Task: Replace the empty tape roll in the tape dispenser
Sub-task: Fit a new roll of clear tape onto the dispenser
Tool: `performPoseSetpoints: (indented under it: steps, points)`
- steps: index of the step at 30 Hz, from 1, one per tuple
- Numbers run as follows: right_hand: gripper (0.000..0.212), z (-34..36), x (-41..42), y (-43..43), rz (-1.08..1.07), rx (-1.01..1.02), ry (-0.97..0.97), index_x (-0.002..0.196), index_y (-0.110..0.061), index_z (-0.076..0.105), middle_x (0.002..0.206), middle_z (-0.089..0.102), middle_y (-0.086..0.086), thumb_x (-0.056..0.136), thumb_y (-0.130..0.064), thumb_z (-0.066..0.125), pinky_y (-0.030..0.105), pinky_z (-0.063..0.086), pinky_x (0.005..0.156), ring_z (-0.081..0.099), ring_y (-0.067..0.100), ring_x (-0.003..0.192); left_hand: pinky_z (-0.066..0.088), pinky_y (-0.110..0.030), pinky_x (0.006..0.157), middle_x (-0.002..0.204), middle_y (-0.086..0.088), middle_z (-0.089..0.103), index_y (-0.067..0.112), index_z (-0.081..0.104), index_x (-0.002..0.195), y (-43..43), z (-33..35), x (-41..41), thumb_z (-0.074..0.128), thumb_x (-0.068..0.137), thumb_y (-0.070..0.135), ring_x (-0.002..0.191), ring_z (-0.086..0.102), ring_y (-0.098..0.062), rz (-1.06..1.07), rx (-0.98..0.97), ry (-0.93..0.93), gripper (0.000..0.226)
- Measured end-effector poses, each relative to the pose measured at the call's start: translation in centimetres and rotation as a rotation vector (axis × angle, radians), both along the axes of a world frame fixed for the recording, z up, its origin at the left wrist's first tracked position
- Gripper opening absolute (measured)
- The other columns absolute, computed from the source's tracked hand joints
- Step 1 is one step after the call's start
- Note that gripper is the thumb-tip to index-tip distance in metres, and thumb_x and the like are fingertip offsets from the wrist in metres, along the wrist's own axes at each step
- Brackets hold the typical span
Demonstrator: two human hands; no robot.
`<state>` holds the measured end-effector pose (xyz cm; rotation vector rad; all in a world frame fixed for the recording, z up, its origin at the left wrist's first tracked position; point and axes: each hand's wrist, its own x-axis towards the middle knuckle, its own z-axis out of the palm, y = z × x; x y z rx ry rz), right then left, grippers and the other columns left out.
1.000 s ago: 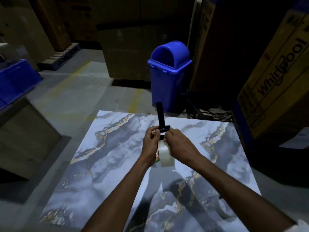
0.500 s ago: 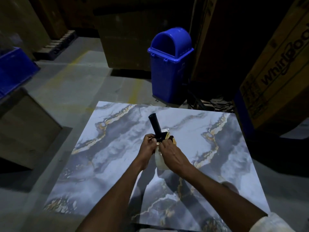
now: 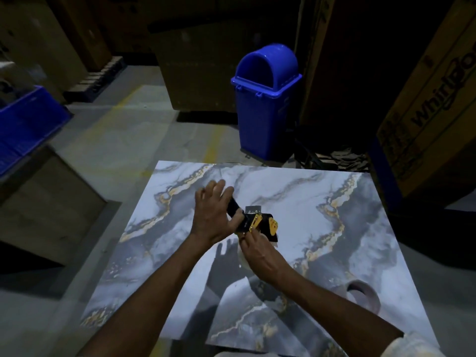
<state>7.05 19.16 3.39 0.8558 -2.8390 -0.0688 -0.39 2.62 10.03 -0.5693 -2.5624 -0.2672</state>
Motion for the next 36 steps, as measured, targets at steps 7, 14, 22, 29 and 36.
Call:
performPoseSetpoints:
  steps: [7, 14, 22, 29, 36]
  points:
    - [0.017, -1.0, 1.1, -1.2, 0.04, 0.004, -0.045, 0.083, -0.006, 0.067, 0.085, 0.061, 0.016, 0.069, 0.001, 0.061, 0.037, 0.044, 0.053, 0.056, 0.032, 0.08, 0.042, -0.038, 0.086, 0.127, -0.013, 0.066, 0.009, 0.068, 0.121, 1.5, 1.0, -2.6, 0.037, 0.1, 0.064, 0.111, 0.063, -0.031, 0.079, -0.682, -0.982, 0.067]
    - [0.033, -1.8, 1.7, 0.9, -0.05, 0.145, -0.191, 0.084, -0.005, 0.069, 0.09, 0.063, 0.017, 0.052, -0.009, 0.078, 0.037, 0.048, 0.05, 0.058, 0.032, 0.079, 0.052, -0.041, 0.088, 0.12, -0.011, 0.068, 0.006, 0.068, 0.123, -3.3, -5.9, -0.4, 0.069, 0.091, 0.039, 0.106, 0.064, -0.029, 0.075, -0.176, -1.531, 0.046]
    - [0.038, -2.2, -0.3, 2.5, -0.164, 0.25, -0.297, 0.097, 0.006, 0.072, 0.112, 0.065, 0.036, 0.061, -0.006, 0.078, 0.044, 0.058, 0.055, 0.064, 0.043, 0.086, 0.062, -0.034, 0.064, 0.086, -0.011, 0.075, 0.01, 0.068, 0.102, -2.0, -5.5, -0.8, 0.074, 0.091, 0.038, 0.066, 0.07, -0.022, -0.043, 0.084, -1.461, 0.03]
    - [0.048, -1.8, -0.2, 3.6, -0.037, 0.149, -0.343, 0.091, 0.0, 0.069, 0.094, 0.061, 0.017, 0.062, -0.032, 0.091, 0.039, 0.051, 0.048, 0.061, 0.033, 0.084, 0.056, -0.029, 0.059, 0.08, -0.009, 0.072, 0.009, 0.068, 0.099, -1.6, -5.3, -1.8, 0.074, 0.092, 0.036, 0.057, 0.067, -0.018, -0.045, 0.115, -1.499, 0.029]
    - [0.024, -0.9, -0.2, 3.8, 0.014, 0.098, -0.216, 0.074, -0.002, 0.07, 0.082, 0.058, 0.015, 0.055, 0.0, 0.085, 0.034, 0.04, 0.041, 0.061, 0.03, 0.073, 0.052, -0.023, 0.051, 0.072, -0.004, 0.07, 0.017, 0.066, 0.085, -1.4, -4.7, -1.9, 0.075, 0.091, 0.037, 0.052, 0.066, -0.014, -0.074, 0.093, -1.495, 0.024]
